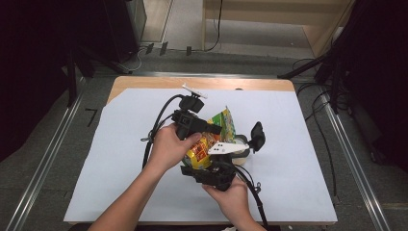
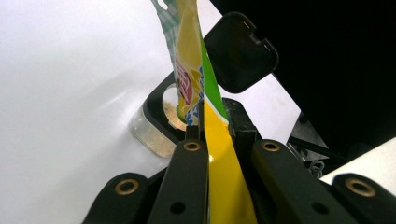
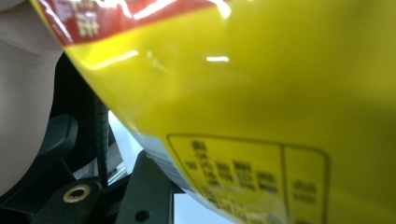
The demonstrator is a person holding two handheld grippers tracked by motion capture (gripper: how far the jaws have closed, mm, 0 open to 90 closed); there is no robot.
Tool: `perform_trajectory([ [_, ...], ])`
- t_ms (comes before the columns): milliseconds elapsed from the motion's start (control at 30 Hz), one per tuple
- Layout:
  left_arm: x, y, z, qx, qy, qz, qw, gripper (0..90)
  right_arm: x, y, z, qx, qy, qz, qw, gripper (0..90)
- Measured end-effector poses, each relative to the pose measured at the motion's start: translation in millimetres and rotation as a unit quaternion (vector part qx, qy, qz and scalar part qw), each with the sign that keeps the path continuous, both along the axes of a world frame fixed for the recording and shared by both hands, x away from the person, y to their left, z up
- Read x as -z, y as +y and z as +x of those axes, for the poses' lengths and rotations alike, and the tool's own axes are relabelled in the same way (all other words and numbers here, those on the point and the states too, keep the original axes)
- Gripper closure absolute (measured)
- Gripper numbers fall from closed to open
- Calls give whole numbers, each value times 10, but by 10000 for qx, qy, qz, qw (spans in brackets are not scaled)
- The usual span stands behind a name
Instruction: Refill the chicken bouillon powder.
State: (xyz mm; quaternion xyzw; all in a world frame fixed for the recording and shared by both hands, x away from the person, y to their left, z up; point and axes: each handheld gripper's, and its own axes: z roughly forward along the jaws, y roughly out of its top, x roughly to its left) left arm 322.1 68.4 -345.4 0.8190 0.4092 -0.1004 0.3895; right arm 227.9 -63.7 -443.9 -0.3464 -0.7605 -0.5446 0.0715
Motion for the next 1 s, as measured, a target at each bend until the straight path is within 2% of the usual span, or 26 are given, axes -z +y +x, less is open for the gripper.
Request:
perform_trajectory([
  [100, 4, 2, 4, -37, -30, 23, 10000, 886, -2, 2, -3, 9, -15, -33, 10000, 694],
  [133, 12, 1, 15, -43, 61, 30, 10000, 886, -3, 2, -4, 28, -15, -44, 10000, 694],
  [167, 11, -1, 13, -60, 60, 57, 9999, 884, -8, 8, -7, 10, -18, -83, 10000, 690],
  [233, 14, -8, 10, -125, 83, 15, 9999, 879, -28, 38, -8, -27, -101, -296, 9995, 622],
  [267, 14, -8, 10, -125, 83, 15, 9999, 875, -28, 38, -8, -27, -101, -296, 9995, 622],
  [300, 19, -8, 15, -152, 148, -43, 9998, 875, -33, 64, -17, -30, -191, -439, 9988, 587],
  [333, 26, -4, 30, -133, 286, -43, 9995, 859, -42, 76, -33, -9, -200, -490, 9986, 672],
  [367, 34, 5, 37, -127, 343, -85, 9993, 859, -42, 76, -33, -9, -200, -490, 9986, 672],
  [400, 45, 15, 47, -114, 426, -134, 9989, 849, -43, 70, -34, -10, -156, -447, 9989, 685],
  [500, 49, 21, 57, -41, 469, -260, 9986, 735, -40, 45, -9, -54, -27, -354, 9994, 694],
  [567, 38, 22, 53, 13, 469, -309, 9984, 721, -43, 22, 2, -50, 75, -189, 9998, 696],
  [600, 25, 38, 55, 55, 443, -374, 9983, 688, -50, -10, 18, -47, 188, 8, 9998, 696],
  [633, 25, 38, 55, 55, 443, -374, 9983, 670, -50, -10, 18, -47, 188, 8, 9998, 696],
  [700, 8, 57, 54, 32, 422, -444, 9981, 660, -51, -52, 45, -16, 286, 184, 9994, 695],
  [767, 11, 49, 53, 21, 466, -419, 9980, 665, -48, -60, 54, -15, 318, 213, 9993, 693],
  [1000, 6, 16, 25, -39, 354, -212, 9991, 793, -35, -29, 44, -15, 251, 123, 9996, 665],
])
